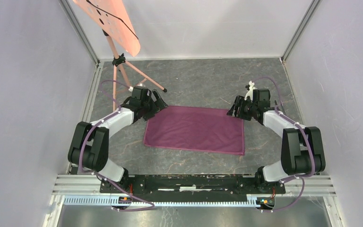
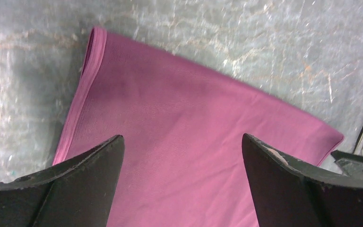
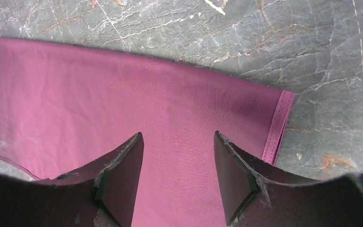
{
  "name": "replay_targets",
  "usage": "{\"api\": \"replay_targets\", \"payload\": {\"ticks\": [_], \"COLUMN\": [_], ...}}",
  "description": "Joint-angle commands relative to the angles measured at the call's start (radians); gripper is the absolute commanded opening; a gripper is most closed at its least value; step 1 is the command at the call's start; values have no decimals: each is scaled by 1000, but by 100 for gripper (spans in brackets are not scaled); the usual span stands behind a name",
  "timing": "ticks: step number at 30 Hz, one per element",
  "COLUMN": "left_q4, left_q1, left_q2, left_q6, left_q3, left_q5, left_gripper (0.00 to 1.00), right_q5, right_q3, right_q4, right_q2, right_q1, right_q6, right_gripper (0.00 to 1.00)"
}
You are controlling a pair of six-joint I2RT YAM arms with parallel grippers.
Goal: Fold the napkin into a case and place the utensils inside
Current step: Smooth out the rectangle-folded napkin at the center of the board.
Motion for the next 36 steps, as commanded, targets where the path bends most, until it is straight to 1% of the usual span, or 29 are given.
{"api": "replay_targets", "payload": {"ticks": [1,4,7,10,13,18,22,28,33,36], "left_q4": [128,120,116,118,102,88,82,109,125,128], "left_q1": [8,15,18,19,19,7,7,7,9,10], "left_q2": [53,97,124,133,111,38,33,112,221,271], "left_q6": [13,7,-4,-14,-18,-13,-26,-37,-43,-44], "left_q3": [76,81,57,20,-5,9,53,136,191,199], "left_q5": [-59,-84,-139,-169,-193,-116,-79,-22,-21,-43], "left_gripper": [100,100,100,100,100,100,100,100,100,100], "right_q5": [-6,79,144,178,160,69,-14,10,29,71], "right_q3": [25,28,27,18,26,94,101,137,126,117], "right_q4": [85,79,63,58,41,-8,38,45,64,65], "right_q2": [43,83,117,108,70,10,39,123,168,188], "right_q1": [-8,-15,-20,-20,-19,15,18,11,-7,-17], "right_q6": [-32,-67,-93,-104,-109,-103,-52,-49,-53,-72], "right_gripper": [62,61,61,61,62,65,66,66,66,66]}}
